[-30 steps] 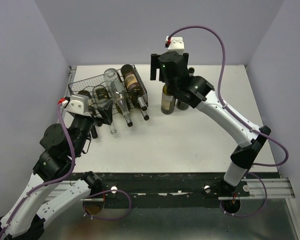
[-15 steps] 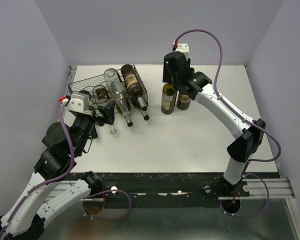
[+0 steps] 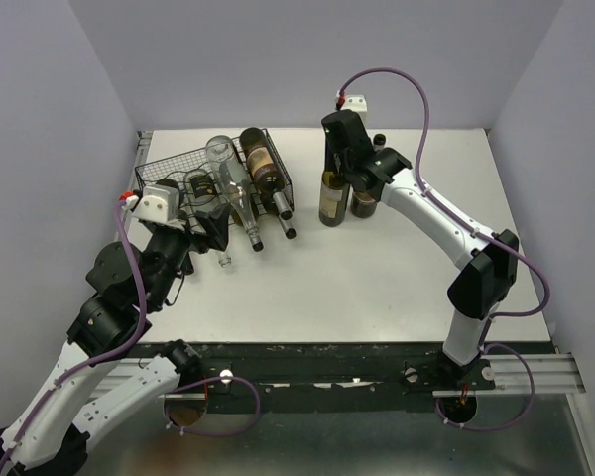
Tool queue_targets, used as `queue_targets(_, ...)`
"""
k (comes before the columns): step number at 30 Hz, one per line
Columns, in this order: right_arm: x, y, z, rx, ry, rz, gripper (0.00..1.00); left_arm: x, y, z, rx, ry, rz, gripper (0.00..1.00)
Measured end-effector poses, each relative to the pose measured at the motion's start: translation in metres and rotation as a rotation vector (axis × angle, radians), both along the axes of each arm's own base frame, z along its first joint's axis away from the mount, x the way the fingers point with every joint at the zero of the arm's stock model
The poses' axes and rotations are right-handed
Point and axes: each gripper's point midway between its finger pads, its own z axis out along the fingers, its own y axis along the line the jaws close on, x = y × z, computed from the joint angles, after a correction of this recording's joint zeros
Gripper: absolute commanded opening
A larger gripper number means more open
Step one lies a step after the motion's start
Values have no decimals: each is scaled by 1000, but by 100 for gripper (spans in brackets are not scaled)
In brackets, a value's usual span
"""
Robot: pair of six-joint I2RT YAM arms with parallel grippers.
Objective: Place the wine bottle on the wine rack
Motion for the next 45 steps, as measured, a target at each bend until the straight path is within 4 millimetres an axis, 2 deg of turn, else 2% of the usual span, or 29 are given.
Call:
queue_targets(2, 3, -1, 0, 3, -6, -2, 33, 0, -1, 0, 1, 1, -3, 99)
queue_targets(7, 7, -1, 1, -8, -20, 5, 2, 1, -6, -4, 15, 14, -23, 99)
queue_targets(8, 7, -1, 1, -9, -20, 7, 1, 2, -7, -5, 18, 17, -26, 99)
queue_targets(13, 4, 4, 2, -27, -10, 64, 1, 3, -19, -17, 46, 40, -75, 99)
queue_targets(19, -20, 12, 11, -28, 39, 226, 1, 10, -49, -59, 95, 93, -183, 99)
queue_targets(21, -33, 13, 21, -16, 47, 282, 1, 13, -63, -82, 112, 121, -234, 99)
queue_targets(23, -48, 14, 33, -1, 52, 345, 1, 15, -74, -98, 118, 136, -272, 99)
queue_targets(27, -78, 10, 72, 54, 5, 440, 1, 19, -100, -124, 119, 160, -370, 99)
queue_targets(30, -103, 11, 95, 98, -16, 534, 1, 20, -117, -126, 112, 150, -436, 99)
queue_targets(34, -131, 18, 115, 151, -28, 661, 1, 23, -137, -127, 106, 137, -517, 99)
queue_targets(39, -154, 29, 129, 209, -11, 783, 1, 18, -163, -134, 105, 131, -652, 99)
queue_targets(45, -174, 42, 141, 268, -4, 904, 1, 7, -180, -140, 108, 126, -772, 99)
